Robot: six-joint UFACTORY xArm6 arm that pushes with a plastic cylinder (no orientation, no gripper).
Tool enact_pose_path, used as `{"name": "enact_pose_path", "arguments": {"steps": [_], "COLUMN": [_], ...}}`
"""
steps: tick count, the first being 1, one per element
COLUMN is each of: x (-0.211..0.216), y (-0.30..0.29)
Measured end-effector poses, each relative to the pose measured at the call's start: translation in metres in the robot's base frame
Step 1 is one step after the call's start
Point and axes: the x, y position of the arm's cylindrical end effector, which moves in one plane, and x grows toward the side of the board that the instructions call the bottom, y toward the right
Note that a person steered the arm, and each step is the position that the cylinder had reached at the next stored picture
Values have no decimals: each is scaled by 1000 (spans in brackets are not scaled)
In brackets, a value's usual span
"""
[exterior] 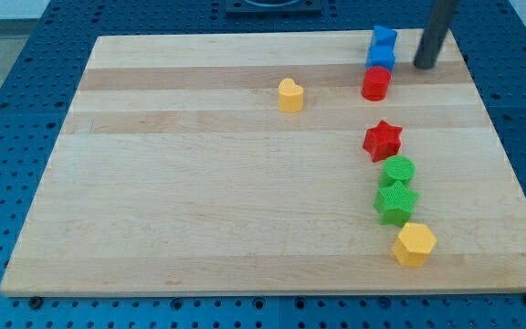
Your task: Move the blue cube to the top of the yellow heart
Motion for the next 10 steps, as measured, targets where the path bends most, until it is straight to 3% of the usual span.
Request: {"name": "enact_pose_path", "arguments": {"steps": [2,3,4,6,7,9,10], "x": [1,12,24,19,18,-4,-54], "y": [-102,-52,-56,-141,-145,-32,-28]}}
